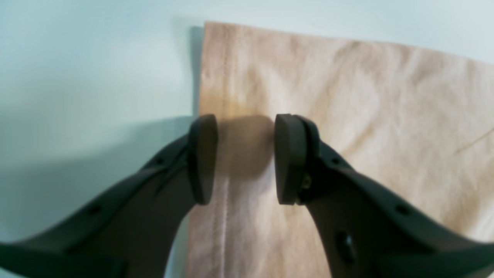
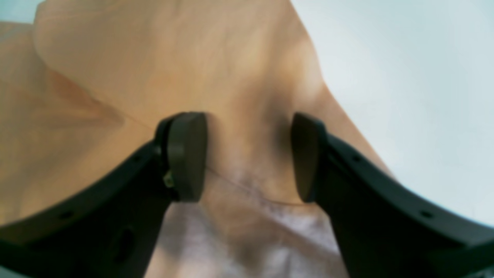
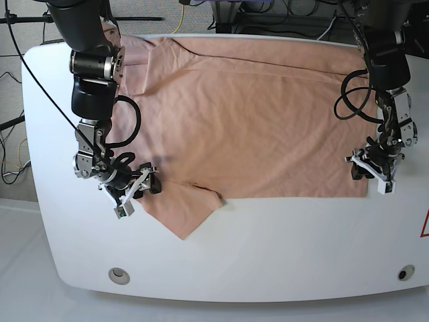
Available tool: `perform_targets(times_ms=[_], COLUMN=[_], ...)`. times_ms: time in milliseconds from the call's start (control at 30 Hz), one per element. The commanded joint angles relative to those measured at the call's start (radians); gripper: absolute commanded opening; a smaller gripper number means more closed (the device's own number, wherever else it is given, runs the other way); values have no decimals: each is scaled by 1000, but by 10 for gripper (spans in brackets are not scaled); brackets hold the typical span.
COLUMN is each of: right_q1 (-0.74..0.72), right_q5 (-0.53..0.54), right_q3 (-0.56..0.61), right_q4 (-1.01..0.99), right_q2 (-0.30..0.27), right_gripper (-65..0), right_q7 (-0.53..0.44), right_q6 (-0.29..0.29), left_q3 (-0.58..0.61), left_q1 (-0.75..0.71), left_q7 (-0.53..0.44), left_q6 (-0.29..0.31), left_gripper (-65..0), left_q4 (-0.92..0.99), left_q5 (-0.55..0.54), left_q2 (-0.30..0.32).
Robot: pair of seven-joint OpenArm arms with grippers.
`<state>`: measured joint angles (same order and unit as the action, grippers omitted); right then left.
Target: Fold the T-shirt properly
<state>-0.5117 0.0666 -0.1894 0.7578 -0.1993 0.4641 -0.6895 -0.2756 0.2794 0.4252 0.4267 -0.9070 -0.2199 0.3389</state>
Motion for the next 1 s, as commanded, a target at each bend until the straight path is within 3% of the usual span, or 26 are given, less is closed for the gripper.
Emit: perform_targets(times_ms=[0,300,967], right_q1=[-25,-23,-41], right_q5=[-1,-3,-28], right_q3=[0,-3,-10], right_q4=[16,16,1], right_q2=[-9,-9,-9], right_gripper=[-307,-305,-307], right_q7=[8,13,7], right_q6=[-9,-9,-9], left_q3=[-3,-3,-1], left_q1=[20,25,33], left_q7=[-11,-24,-30], left_q6=[0,-2,-13], left_gripper=[-424,-383,-394], left_q4=[-10,5,8], left_q5=[-2,8,10], left_q2=[17,17,6])
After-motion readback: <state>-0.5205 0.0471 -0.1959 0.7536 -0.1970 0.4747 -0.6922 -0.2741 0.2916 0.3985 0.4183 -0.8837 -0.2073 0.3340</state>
